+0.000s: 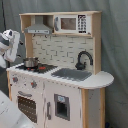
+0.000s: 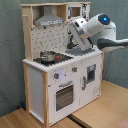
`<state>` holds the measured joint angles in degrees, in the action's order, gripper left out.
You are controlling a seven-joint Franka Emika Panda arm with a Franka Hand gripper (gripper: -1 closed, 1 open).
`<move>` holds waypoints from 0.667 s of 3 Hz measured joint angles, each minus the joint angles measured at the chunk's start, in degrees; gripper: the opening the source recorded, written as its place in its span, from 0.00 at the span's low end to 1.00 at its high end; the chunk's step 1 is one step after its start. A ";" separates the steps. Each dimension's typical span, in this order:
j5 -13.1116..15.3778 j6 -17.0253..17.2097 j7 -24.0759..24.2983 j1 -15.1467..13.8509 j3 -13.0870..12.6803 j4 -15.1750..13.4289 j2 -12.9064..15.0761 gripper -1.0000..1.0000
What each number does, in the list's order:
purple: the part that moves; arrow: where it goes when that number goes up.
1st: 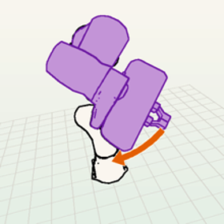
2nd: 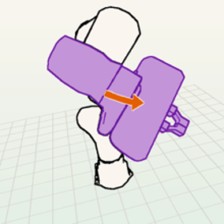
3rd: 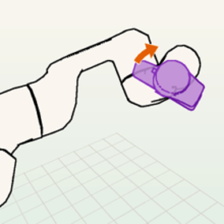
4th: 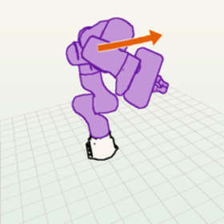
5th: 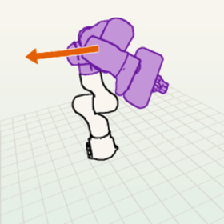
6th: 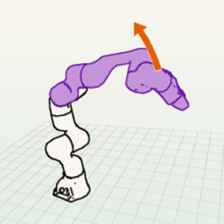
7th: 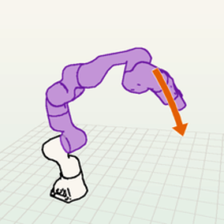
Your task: Play with the kitchen
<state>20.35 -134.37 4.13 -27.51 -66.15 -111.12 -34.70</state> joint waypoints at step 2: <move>0.15 3.86 -5.52 -2.68 -4.74 4.83 9.45 1.00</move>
<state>20.51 -130.52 -1.39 -30.20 -70.90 -106.29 -25.25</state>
